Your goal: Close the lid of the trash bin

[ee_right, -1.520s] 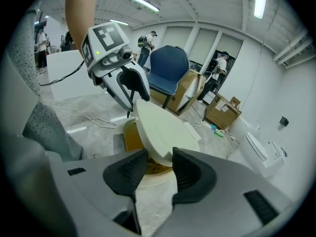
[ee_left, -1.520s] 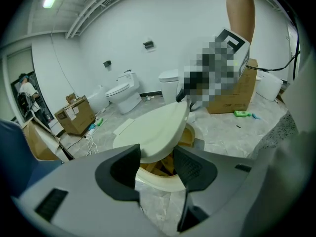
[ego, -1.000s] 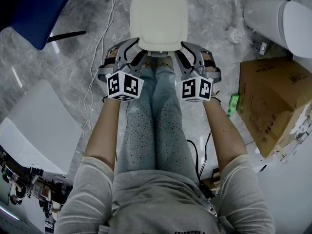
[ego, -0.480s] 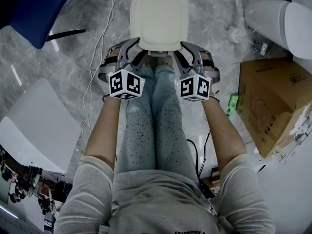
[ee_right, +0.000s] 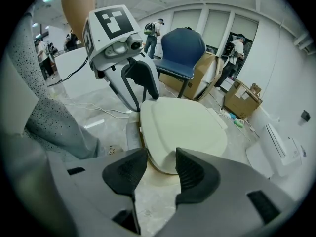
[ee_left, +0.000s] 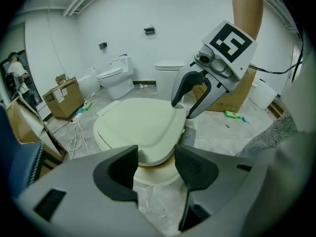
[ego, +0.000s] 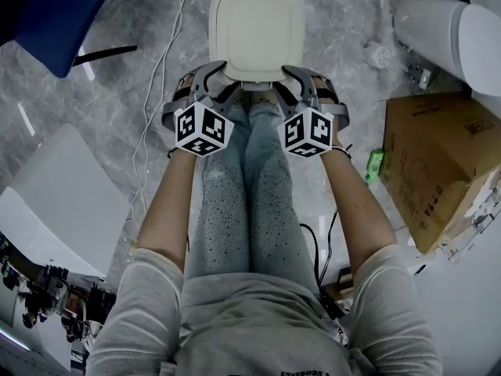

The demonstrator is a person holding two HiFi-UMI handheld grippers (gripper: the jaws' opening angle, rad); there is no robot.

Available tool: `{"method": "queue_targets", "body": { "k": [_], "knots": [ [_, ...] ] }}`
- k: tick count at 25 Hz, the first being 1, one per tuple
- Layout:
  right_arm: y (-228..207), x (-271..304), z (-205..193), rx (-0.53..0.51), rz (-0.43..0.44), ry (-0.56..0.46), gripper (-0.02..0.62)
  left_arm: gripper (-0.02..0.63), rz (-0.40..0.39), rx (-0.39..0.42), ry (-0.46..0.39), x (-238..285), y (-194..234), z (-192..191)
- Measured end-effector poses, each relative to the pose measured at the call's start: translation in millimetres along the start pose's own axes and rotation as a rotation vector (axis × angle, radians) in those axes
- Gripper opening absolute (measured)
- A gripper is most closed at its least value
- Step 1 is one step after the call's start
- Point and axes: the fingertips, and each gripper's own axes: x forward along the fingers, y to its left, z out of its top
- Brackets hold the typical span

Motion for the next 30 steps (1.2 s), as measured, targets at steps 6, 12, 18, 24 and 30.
{"method": "queue_targets", "body": {
  "k": [6, 12, 18, 24, 30],
  "knots": [
    [2, 6, -3, 0.002, 0.026, 0.02, 0.176, 0.225, -0.015, -0.006, 0.02, 6, 0, -4],
    [5, 10, -6, 0.013, 0.049, 0.041, 0.179, 0.225, -0.029, -0.02, 0.035, 11, -1, -7],
    [6, 13, -8, 0.029, 0.071, 0.053, 0.186, 0.225, -0.038, -0.027, 0.047, 14, -1, -8],
    [6, 14, -9, 0.034, 0.088, 0.061, 0.186, 0.225, -0.043, -0.019, 0.065, 16, -1, -10],
    [6, 16, -10, 0.074, 0.121, 0.085, 0.185, 0.225, -0.065, -0.043, 0.081, 18, -2, -11]
  ]
}}
